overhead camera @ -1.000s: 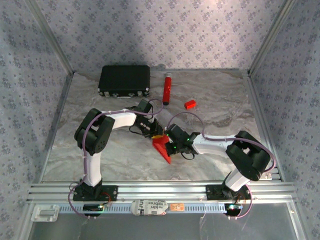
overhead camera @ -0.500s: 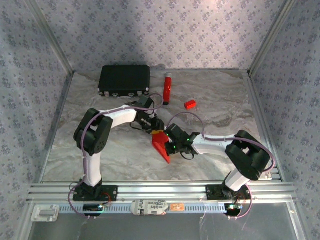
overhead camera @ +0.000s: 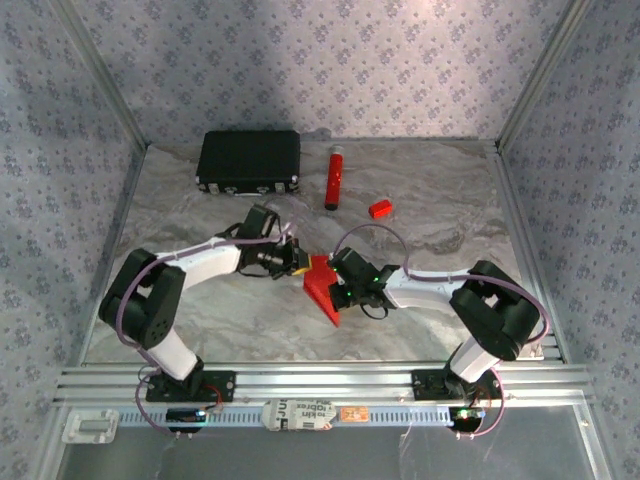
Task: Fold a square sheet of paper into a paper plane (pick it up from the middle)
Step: Third fold the triangle at the center of the table.
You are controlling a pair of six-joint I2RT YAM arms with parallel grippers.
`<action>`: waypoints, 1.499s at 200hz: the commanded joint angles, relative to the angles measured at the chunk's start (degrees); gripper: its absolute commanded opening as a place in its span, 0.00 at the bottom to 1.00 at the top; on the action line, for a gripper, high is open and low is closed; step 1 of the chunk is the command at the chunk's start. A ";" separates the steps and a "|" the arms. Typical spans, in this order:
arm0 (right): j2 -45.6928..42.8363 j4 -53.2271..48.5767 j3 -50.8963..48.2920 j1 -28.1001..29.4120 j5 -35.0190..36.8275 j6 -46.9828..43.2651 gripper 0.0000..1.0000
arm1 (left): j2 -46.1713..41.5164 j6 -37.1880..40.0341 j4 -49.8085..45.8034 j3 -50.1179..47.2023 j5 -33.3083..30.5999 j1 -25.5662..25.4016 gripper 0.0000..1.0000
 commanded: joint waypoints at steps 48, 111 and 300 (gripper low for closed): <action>1.12 -2.05 -1.08 -0.45 1.04 1.07 0.00 | -0.08 -13.23 20.68 -9.45 2.25 -6.41 0.00; 1.01 -2.32 -1.15 -0.41 0.99 1.16 0.00 | 2.23 -12.55 21.43 -10.67 1.53 -7.24 0.00; 0.48 -2.62 -0.50 -0.43 0.24 1.16 0.00 | 8.12 -6.73 13.70 -10.71 -2.51 -7.51 0.00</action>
